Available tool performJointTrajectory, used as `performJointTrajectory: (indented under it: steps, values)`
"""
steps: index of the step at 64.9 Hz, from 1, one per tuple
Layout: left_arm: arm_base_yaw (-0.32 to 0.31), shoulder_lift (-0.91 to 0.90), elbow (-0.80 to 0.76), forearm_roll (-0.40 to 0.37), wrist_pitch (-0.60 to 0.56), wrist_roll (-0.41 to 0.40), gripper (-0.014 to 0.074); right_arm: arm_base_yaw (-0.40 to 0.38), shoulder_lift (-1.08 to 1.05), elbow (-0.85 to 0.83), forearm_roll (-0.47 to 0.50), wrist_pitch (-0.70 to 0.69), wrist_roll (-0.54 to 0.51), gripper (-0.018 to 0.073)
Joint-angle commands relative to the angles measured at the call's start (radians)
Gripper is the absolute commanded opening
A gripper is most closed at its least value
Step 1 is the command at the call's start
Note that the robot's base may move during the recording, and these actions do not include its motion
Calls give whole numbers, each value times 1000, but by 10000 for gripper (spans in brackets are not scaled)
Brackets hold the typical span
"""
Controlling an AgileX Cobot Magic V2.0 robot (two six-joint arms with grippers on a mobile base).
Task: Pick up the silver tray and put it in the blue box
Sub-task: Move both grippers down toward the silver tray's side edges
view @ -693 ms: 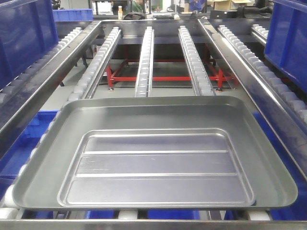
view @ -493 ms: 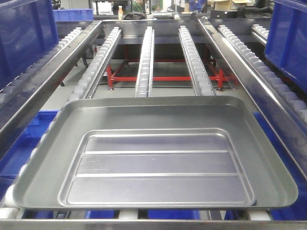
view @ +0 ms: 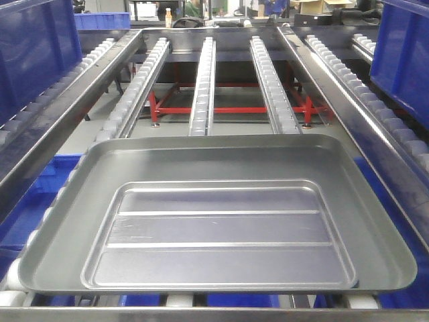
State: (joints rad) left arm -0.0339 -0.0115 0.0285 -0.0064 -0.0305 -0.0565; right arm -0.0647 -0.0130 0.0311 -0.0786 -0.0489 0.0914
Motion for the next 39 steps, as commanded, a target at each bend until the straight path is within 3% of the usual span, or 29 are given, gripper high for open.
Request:
performJointTrajectory:
  steps: [1, 16, 22, 30, 39]
  values:
    - [-5, -15, -3, -1, -83, -9, -95, -4, -18, 2, -1, -105, -2, 50]
    - [-5, -15, -8, 6, -74, -9, -95, -2, -16, -3, -1, -113, 24, 50]
    - [-5, -14, -73, 29, -16, -9, -95, -2, -16, -64, -2, -23, 22, 50]
    - [-5, 17, -263, 40, 194, -9, -95, -2, -7, -257, -2, 287, 13, 50]
    - [-5, 154, -493, -38, 557, 16, -95, -2, 108, -438, -2, 639, 13, 50]
